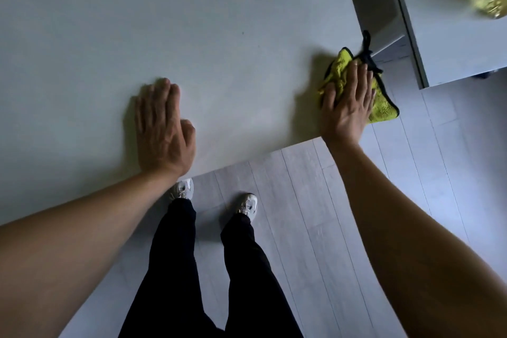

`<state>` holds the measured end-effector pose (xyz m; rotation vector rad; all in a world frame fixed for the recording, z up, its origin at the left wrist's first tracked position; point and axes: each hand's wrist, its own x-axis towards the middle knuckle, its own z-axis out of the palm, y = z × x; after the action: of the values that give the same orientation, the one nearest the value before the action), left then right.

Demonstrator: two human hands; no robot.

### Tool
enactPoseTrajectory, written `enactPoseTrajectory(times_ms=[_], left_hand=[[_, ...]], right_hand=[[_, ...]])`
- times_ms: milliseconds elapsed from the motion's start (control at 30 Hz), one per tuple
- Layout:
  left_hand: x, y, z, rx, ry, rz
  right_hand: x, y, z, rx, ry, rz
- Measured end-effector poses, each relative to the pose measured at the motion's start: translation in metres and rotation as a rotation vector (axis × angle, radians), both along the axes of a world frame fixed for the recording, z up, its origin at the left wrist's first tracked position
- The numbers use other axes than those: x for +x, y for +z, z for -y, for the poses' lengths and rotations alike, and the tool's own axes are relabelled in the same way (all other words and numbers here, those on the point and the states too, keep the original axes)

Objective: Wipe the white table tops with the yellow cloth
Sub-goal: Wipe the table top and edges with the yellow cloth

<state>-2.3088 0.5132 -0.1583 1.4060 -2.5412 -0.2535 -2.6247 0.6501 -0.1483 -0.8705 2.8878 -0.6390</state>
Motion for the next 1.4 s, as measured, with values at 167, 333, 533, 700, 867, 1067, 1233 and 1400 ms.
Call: enactPoseTrajectory(times_ms=[167,333,533,700,867,1067,1233,1400], left_hand=[[0.001,0.0,0.0,-0.017,-0.005,-0.008],[0.003,-0.004,0.004,-0.016,-0.004,-0.022],[0.005,-0.001,0.005,-0.008,-0.011,-0.034],[0.002,0.002,0.001,0.005,0.01,-0.019],[-0.001,0.003,0.001,0.011,0.033,-0.001],[-0.004,0.001,0.0,-0.011,0.041,-0.022],[-0.001,-0.002,0.0,-0.032,0.059,-0.061],[0.001,-0.005,0.0,-0.064,0.07,-0.05]], right_hand=[[0.059,-0.004,0.011,-0.02,0.109,-0.026],[0.19,0.006,0.035,-0.047,0.553,0.036],[0.178,0.006,0.032,-0.044,0.687,0.047],[0.05,-0.008,0.015,-0.043,0.272,-0.012],[-0.045,-0.003,0.015,0.009,0.105,-0.021],[0.002,-0.007,0.043,-0.012,0.186,-0.049],[0.14,0.0,0.096,-0.083,0.706,-0.004],[0.157,0.002,0.109,-0.091,0.896,-0.025]])
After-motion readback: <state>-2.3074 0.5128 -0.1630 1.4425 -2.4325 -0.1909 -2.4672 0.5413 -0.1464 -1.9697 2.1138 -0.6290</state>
